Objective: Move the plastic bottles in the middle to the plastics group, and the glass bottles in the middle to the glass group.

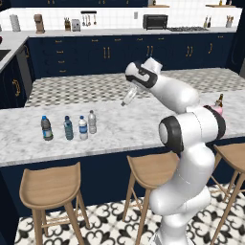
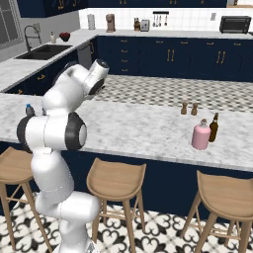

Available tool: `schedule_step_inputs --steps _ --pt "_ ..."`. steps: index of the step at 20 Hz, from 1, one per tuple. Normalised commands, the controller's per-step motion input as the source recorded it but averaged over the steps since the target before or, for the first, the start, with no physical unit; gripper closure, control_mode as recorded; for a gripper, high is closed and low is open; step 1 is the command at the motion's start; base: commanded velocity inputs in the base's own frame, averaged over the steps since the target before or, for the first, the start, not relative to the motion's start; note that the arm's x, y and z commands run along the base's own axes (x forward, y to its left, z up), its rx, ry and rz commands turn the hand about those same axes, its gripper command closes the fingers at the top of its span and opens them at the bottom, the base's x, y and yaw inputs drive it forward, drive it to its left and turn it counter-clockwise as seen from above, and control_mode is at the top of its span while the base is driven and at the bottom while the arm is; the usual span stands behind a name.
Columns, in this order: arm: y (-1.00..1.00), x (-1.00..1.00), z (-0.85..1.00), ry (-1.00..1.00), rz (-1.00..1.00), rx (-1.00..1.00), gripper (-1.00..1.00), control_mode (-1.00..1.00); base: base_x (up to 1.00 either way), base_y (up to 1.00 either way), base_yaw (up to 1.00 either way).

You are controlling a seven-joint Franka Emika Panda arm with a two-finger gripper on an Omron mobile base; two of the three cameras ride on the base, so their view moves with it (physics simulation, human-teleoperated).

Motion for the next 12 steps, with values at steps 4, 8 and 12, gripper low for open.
schedule_step_inputs --steps 4,8,12 --pt "-0.24 -0.42 0.32 0.09 -0.22 -0.11 -1.0 -1.0 0.0 0.0 0.0" --pt "-0.72 -0.43 -0.04 0.03 -0.35 0.03 -1.0 -1.0 0.0 0.0 0.0" --pt "-0.65 -0.82 -0.01 -0.11 -0.37 0.05 -1.0 -1.0 0.0 0.0 0.0"
